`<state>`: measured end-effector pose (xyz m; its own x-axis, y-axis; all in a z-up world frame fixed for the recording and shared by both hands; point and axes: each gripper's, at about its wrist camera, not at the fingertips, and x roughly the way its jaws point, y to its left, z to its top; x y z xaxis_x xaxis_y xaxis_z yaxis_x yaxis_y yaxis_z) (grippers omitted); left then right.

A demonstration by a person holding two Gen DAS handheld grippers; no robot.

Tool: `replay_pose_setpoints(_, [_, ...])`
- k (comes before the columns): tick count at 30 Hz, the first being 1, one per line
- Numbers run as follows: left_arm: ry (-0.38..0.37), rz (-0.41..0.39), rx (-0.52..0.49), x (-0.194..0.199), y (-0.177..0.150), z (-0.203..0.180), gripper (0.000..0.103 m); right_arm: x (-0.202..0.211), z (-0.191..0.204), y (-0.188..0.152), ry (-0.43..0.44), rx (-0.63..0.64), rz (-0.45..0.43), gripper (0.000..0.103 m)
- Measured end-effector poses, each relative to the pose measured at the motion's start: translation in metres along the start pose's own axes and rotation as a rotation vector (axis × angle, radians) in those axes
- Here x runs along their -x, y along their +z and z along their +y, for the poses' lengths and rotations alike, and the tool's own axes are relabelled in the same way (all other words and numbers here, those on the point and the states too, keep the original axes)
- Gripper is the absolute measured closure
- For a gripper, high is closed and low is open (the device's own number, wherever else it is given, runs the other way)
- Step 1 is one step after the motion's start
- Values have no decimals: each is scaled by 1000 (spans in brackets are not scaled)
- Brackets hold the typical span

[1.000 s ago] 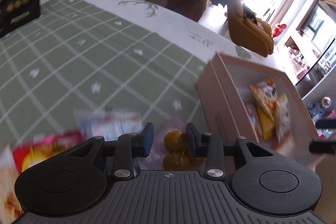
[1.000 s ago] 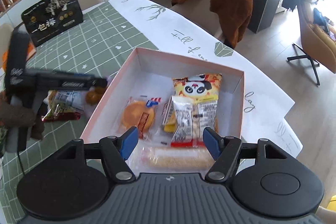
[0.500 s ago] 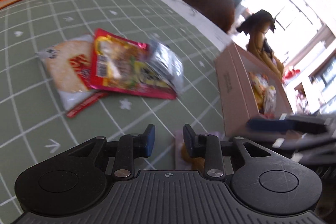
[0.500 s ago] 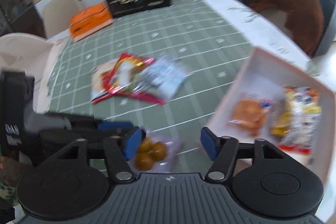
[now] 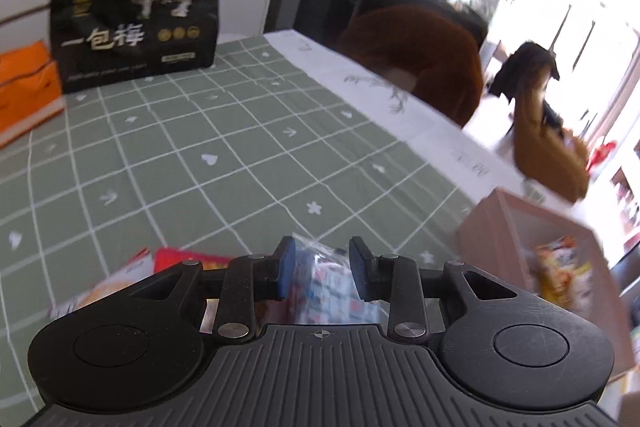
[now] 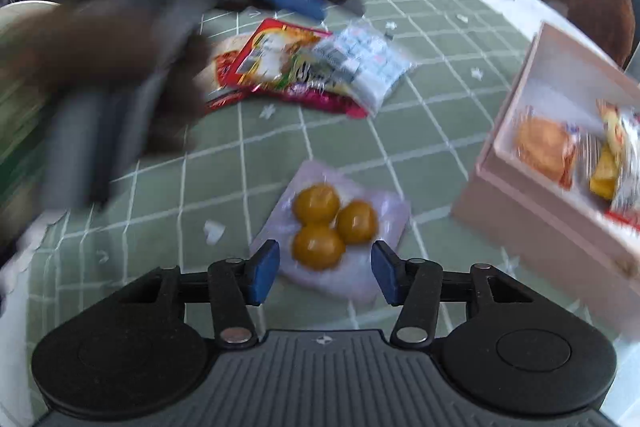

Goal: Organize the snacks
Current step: 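Move the right gripper over the orange ball tray while the left approaches the candy cube bag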

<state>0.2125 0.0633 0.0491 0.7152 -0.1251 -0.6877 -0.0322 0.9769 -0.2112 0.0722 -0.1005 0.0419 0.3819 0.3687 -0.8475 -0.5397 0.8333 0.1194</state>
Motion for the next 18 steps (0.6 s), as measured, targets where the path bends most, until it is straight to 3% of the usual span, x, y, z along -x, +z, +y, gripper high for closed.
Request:
replay_pose_setpoints(4, [-22,56,-136,-10,-15,-15,80,12,-15,-20,-58,-21,-6,52])
replay_pose_setpoints(7, [-61,92,-218,4,-46,-23,80,23,-33,-35,-98,-57,-15,52])
replay_pose_setpoints(12, [-49,143,-270,43,-91,-26,81,40,-52,-45,-29,-113,-50,52])
replay_pose_setpoints(15, [-28,145,-231,67,-114,-17,82,44,-46,-40,-37,-88,-104,52])
replay_pose_setpoints(17, [-44,152,-133,82,-122,-5,82,44,-44,-35,-14,-88,-119,49])
replay_pose_setpoints(18, [-47,144,-78,90,-124,2,82,41,-42,-31,0,-87,-122,41])
